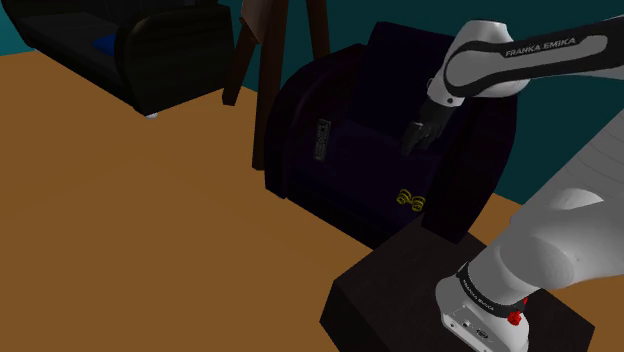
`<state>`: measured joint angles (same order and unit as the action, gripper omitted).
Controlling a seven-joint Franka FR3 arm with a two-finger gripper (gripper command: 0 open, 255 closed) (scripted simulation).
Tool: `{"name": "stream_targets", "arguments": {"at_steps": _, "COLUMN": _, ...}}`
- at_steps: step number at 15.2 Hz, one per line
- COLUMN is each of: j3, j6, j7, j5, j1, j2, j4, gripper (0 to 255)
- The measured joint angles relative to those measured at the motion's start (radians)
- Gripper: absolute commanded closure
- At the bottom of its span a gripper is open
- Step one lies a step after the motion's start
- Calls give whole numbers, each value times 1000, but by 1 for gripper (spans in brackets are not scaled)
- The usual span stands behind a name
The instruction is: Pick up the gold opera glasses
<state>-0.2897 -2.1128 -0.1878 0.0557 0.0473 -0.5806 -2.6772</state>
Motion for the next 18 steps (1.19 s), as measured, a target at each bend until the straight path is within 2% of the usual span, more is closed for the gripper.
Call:
{"name": "stream_targets", "arguments": {"at_steps": 5, "j3": -94, "j6": -156, "j7": -112, "j5": -9, "j1": 0, "j2": 158, "j4": -35, "gripper": 0}}
{"name": "stream_targets", "arguments": {"at_steps": 10, "j3": -187, "j6": -297, "j7": -253, "j5": -74, "j1": -23, "j2": 339, "j4": -40, "gripper": 0}}
{"name": "stream_targets", "arguments": {"at_steps": 12, "j3": -225, "j6": -359, "j7": -336, "j5": -137, "j1": -41, "j2": 436, "j4": -31, "gripper": 0}}
{"name": "stream_targets", "arguments": {"at_steps": 15, "j3": -250, "j6": -432, "j7": -485, "j5": -287, "j1": -67, "j2": 598, "j4": 5, "gripper": 0}}
{"name": "stream_targets", "arguments": {"at_steps": 16, "j3": -249, "j6": -450, "j7": -546, "j5": -347, "j1": -62, "j2": 655, "j4": 22, "gripper": 0}}
{"name": "stream_targets", "arguments": {"at_steps": 18, "j3": -239, "j6": -467, "j7": -608, "j5": -406, "j1": -50, "j2": 706, "j4": 34, "gripper": 0}}
